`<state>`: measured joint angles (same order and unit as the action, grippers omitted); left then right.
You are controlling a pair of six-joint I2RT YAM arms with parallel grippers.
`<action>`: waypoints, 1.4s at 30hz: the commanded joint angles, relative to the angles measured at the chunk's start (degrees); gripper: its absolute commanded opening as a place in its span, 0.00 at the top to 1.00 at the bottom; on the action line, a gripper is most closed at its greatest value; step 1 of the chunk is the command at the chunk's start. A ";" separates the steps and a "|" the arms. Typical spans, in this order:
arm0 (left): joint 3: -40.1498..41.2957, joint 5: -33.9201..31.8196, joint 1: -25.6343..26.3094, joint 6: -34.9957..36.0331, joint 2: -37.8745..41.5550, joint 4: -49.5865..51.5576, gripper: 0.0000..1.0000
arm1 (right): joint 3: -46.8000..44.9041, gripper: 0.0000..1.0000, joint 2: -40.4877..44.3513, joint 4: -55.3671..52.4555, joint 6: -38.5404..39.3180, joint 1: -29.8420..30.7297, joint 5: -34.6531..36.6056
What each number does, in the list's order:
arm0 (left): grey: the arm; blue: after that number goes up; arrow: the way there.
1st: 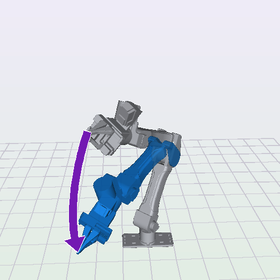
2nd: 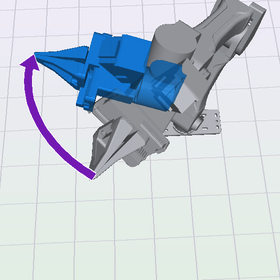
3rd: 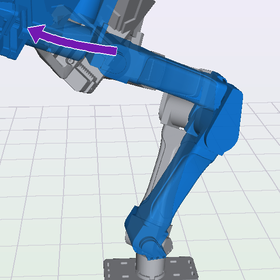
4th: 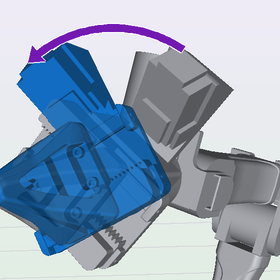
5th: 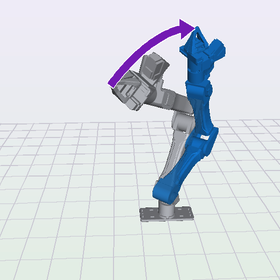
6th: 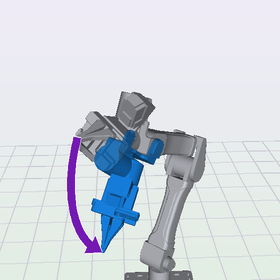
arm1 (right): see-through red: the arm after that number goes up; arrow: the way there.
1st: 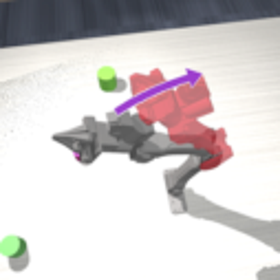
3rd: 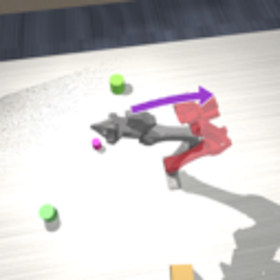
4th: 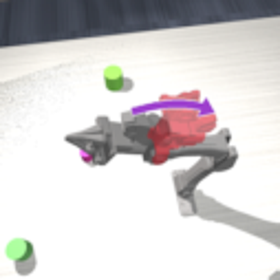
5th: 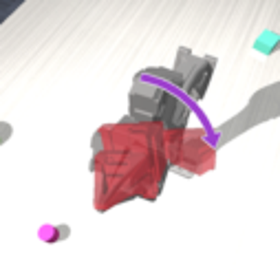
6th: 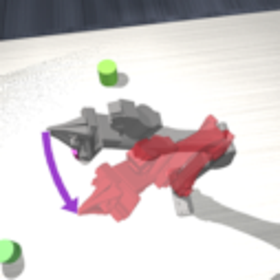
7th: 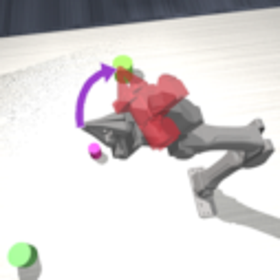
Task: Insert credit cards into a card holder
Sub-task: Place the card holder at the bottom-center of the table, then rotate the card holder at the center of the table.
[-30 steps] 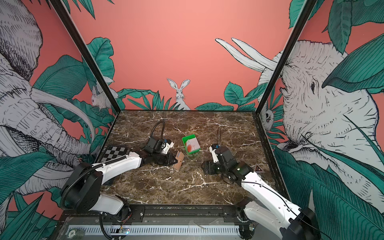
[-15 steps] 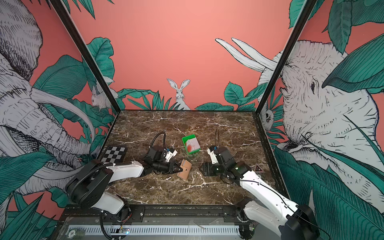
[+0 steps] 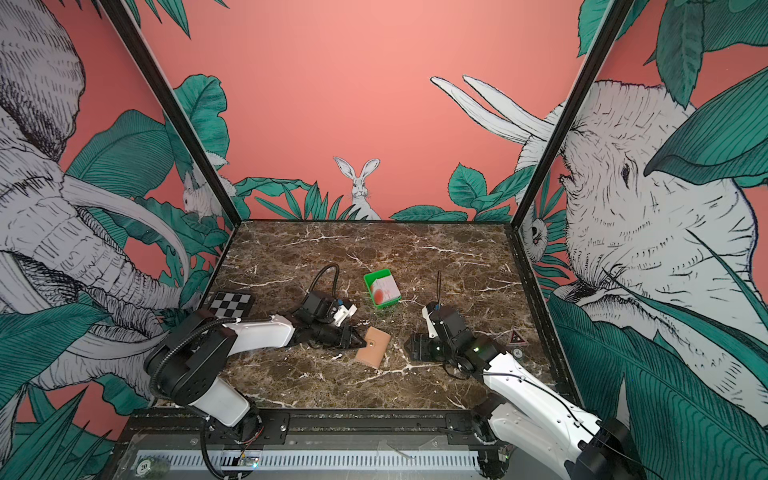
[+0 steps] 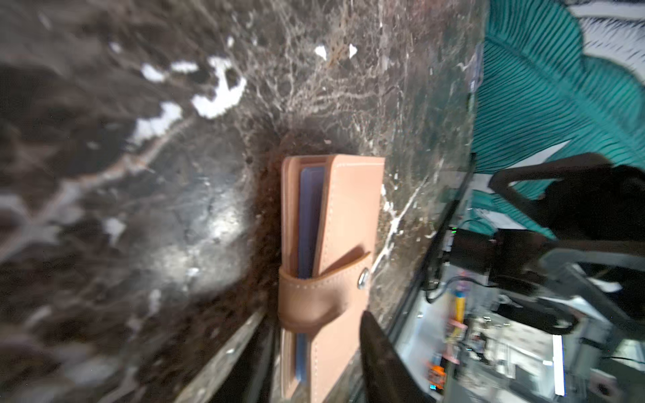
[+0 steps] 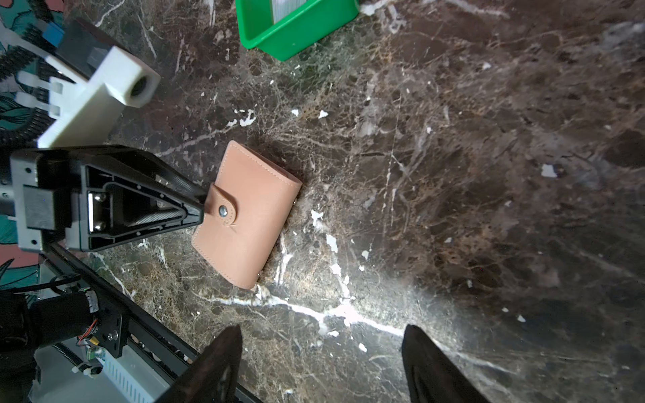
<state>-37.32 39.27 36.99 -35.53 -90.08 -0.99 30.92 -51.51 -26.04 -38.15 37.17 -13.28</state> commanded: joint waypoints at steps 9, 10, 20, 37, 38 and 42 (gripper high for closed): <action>2.64 -16.38 1.75 -4.54 17.90 11.57 0.38 | 0.02 0.32 -2.12 0.38 6.50 1.25 0.89; 3.45 -17.20 2.39 -5.36 19.21 11.80 0.38 | 0.24 0.32 -2.64 0.95 6.73 1.29 0.58; 8.47 -24.47 13.13 -14.68 22.30 7.57 0.40 | 2.33 0.33 -10.39 10.39 4.49 1.49 -0.78; 13.97 -27.82 20.51 -27.23 18.48 -5.41 0.40 | 4.02 0.49 -22.37 23.19 -0.09 3.50 -3.82; 13.86 -27.27 20.50 -27.68 17.85 -6.51 0.40 | 4.50 0.50 -23.03 23.37 0.08 3.51 -3.93; 13.36 -26.70 21.49 -28.57 15.39 -9.77 0.41 | 6.19 0.53 -25.54 24.52 0.08 3.46 -3.22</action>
<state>-23.79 12.21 57.65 -62.26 -73.80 -7.11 35.33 -76.05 -4.82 -37.60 40.36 -16.93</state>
